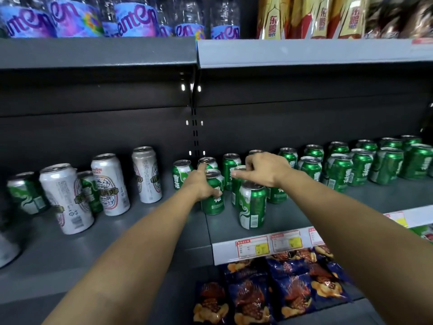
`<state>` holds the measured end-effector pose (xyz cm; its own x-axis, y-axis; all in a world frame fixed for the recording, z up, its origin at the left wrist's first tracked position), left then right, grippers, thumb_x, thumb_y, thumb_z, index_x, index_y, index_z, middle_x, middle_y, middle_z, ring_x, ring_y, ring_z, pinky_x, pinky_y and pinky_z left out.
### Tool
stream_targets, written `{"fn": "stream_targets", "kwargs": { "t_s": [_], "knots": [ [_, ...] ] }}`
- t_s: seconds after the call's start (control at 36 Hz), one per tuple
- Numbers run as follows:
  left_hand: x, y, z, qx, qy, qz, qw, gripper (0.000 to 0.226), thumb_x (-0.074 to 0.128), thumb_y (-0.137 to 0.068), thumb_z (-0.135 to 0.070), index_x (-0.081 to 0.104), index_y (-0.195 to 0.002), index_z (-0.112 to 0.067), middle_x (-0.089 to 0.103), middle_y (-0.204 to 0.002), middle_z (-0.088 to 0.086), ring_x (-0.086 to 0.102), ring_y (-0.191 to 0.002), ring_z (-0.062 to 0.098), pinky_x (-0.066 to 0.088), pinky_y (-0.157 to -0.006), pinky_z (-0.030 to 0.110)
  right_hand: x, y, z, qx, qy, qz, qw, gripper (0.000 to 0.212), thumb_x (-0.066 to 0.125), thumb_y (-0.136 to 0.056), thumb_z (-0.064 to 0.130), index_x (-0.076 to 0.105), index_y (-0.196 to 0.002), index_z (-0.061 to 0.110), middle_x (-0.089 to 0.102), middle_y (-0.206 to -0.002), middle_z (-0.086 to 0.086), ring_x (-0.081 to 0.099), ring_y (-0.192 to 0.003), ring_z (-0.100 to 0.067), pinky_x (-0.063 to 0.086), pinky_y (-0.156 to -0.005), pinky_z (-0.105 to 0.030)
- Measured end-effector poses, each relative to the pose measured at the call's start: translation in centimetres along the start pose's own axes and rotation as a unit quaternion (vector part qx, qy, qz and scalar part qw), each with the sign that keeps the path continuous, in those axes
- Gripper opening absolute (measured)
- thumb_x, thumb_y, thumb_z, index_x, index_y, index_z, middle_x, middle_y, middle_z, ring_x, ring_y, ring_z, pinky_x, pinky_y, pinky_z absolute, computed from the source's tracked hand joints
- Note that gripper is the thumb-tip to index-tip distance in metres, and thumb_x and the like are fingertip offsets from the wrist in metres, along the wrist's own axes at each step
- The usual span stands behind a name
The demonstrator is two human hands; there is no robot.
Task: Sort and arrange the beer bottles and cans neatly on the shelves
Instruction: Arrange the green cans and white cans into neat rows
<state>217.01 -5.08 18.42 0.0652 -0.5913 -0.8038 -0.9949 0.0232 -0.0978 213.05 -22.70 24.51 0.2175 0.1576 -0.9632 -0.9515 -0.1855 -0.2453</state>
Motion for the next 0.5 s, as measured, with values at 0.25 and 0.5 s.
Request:
{"fn": "stream_targets", "kwargs": {
  "t_s": [0.25, 0.5],
  "knots": [
    [-1.4, 1.6, 0.7, -0.025, 0.059, -0.081, 0.995, 0.078, 0.075, -0.082, -0.017, 0.032, -0.147, -0.013, 0.047, -0.142, 0.009, 0.049, -0.126, 0.027, 0.04, -0.098, 0.03, 2.2, 2.0, 0.8, -0.005, 0.04, 0.17, 0.985, 0.07, 0.065, -0.081, 0.061, 0.047, -0.138, 0.026, 0.049, -0.143, 0.002, 0.047, -0.129, -0.024, 0.04, -0.1, -0.034],
    [-1.7, 2.3, 0.3, -0.029, 0.084, -0.089, 0.992, 0.062, 0.058, -0.093, -0.047, 0.043, -0.139, -0.009, 0.053, -0.136, 0.011, 0.05, -0.124, 0.028, 0.04, -0.097, 0.032, 2.5, 2.0, 0.4, 0.003, 0.019, 0.174, 0.985, 0.081, 0.07, -0.079, 0.057, 0.037, -0.145, 0.024, 0.046, -0.147, 0.001, 0.047, -0.13, -0.026, 0.041, -0.104, -0.037]
  ]
}}
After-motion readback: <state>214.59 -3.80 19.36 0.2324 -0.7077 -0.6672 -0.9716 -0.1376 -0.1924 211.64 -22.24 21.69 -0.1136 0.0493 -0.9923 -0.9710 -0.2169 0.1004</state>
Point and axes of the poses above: each hand's wrist, its own y-axis away from the middle knuckle, its own x-axis out of the palm, z = x × y, the point moved 7 cm from there along -y, towards the middle knuckle
